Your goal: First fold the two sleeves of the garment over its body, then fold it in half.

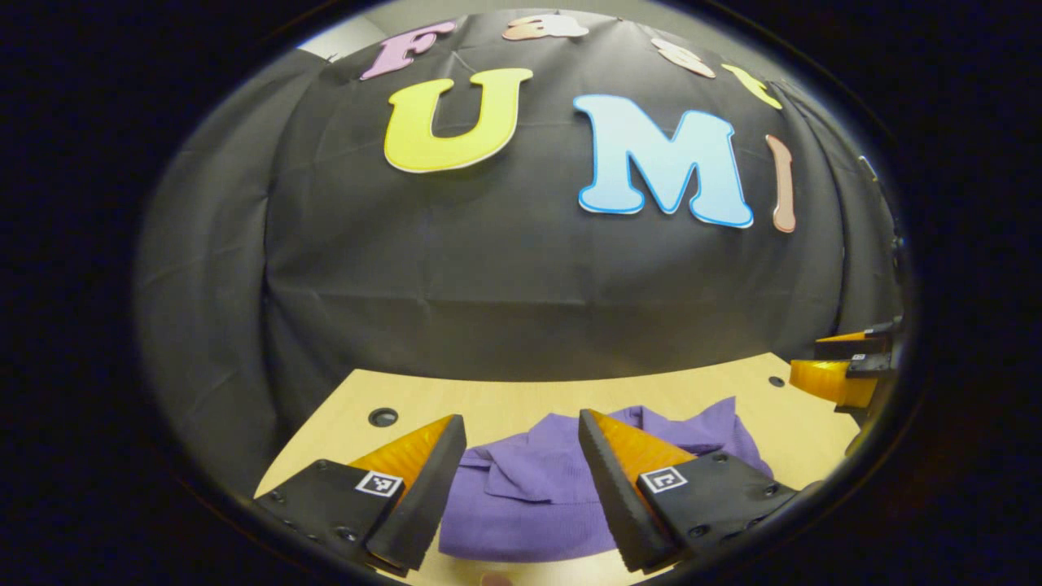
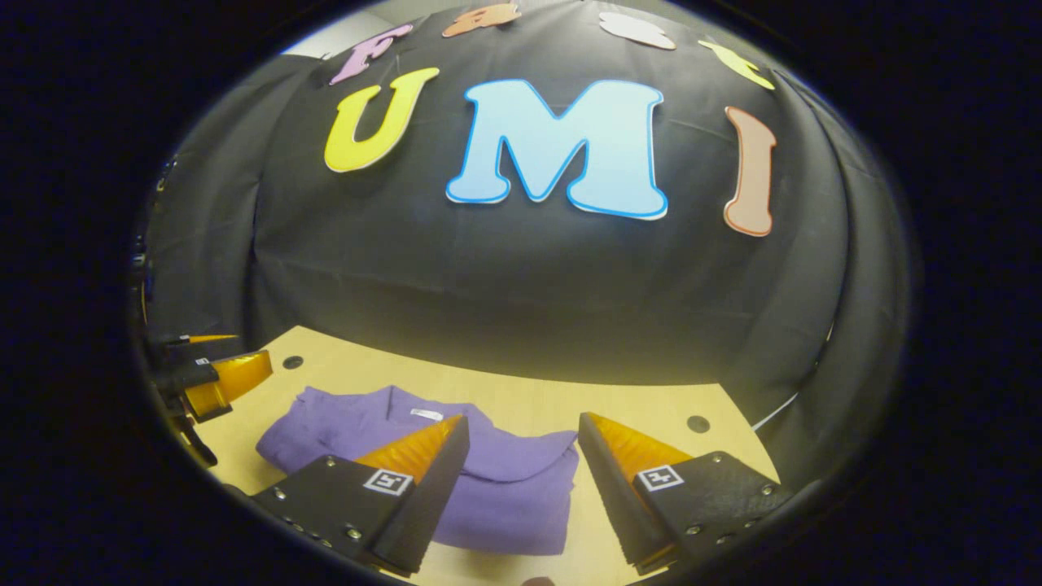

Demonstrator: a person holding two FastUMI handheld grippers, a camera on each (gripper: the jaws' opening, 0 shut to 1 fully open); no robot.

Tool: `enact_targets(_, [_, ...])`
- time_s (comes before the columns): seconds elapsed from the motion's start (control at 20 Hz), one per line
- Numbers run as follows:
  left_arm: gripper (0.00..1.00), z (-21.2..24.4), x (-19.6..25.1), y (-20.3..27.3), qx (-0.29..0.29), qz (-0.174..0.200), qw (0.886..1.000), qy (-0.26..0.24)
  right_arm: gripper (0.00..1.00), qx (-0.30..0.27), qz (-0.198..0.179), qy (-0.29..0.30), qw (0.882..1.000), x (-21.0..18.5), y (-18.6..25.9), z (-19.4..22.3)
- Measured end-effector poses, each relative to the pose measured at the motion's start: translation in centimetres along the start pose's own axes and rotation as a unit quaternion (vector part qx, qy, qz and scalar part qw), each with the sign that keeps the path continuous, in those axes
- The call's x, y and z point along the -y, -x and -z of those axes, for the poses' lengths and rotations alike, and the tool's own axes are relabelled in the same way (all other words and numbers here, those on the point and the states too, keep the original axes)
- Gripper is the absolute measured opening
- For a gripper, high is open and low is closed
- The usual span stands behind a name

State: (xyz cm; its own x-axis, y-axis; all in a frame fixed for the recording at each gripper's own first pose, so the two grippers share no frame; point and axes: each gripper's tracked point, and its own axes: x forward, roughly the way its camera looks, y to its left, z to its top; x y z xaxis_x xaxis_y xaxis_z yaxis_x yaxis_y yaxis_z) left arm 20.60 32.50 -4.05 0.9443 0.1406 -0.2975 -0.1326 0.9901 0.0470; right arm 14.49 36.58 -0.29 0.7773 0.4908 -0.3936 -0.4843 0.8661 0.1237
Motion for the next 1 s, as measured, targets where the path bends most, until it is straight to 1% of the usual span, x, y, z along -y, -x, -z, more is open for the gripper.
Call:
enact_targets(0.15, [0.93, -1.4, -0.7, 1.9, 0.017, 0.0, 1.0, 0.0, 0.85, 0.019, 0.005, 0.001, 1.0, -0.9, 2.0, -1.3])
enact_targets(0.5, [0.93, -5.0, -0.1, 6.5, 0.061, 0.031, 0.998, -0.005, 0.84, 0.071, 0.019, -0.034, 0.997, -2.5, 7.0, -5.0])
enact_targets(0.75, [0.93, -7.0, 1.0, 10.3, 0.083, 0.051, 0.995, -0.011, 0.84, 0.108, 0.055, -0.044, 0.992, -2.6, 11.7, -6.5])
enact_targets(1.0, [0.93, -7.7, 1.7, 13.3, 0.095, 0.064, 0.993, -0.012, 0.84, 0.122, 0.072, -0.042, 0.989, -3.0, 14.5, -6.5])
